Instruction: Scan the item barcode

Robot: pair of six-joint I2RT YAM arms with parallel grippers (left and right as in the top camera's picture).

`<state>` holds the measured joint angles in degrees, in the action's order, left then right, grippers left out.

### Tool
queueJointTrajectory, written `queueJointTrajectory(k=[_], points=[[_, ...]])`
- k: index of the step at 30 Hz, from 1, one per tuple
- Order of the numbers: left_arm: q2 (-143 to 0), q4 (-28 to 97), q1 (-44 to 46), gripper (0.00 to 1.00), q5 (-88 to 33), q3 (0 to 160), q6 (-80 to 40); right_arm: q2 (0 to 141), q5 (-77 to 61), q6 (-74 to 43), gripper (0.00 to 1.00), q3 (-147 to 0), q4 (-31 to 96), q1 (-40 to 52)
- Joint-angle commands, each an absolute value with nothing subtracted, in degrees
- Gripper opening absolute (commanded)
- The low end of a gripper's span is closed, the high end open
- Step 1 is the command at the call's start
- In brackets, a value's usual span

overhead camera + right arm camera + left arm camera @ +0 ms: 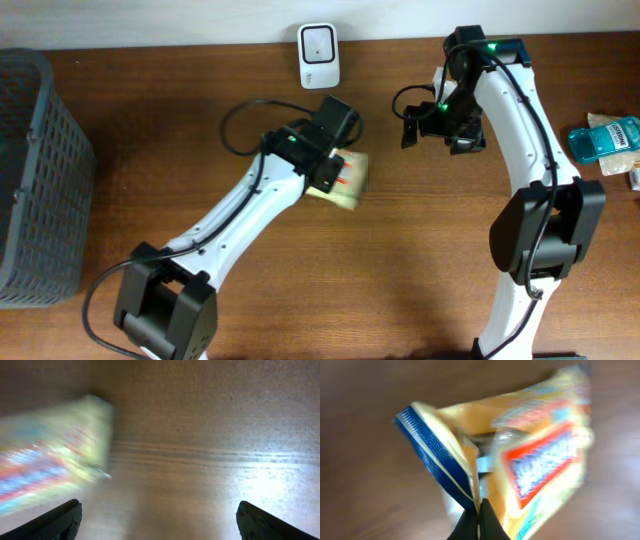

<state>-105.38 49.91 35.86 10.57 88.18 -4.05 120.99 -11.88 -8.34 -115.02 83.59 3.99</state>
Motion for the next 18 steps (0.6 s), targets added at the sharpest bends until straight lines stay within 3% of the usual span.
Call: queueJointTrajectory(k=[1,2,5,10,18], points=[[-105.78,47.62,37.36,0.02,-10.92,88.38,-6.11,115.35,-11.55,-7.68,0.99,-119.0,85.93,1.19],[-105.78,47.09,37.34,0.08,-14.31,88.38,-6.42,114.67,-11.55,-7.68,0.99,-120.16,86.96,0.25],[-105.75,45.65,37.32,0.0,-18.92,88.38,-6.46,113.43,-11.57,-7.7,0.98,-123.2,89.25,-2.04],[-105.73,44.6,34.54,0.0,-18.65,88.44,-8.4,112.86,-12.08,-5.61,0.98,-124.01,92.16,-3.4],[-105.49,45.47,23.03,0.0,-11.18,88.44,-19.11,112.92,-24.77,4.71,0.99,-116.29,89.47,-3.31]])
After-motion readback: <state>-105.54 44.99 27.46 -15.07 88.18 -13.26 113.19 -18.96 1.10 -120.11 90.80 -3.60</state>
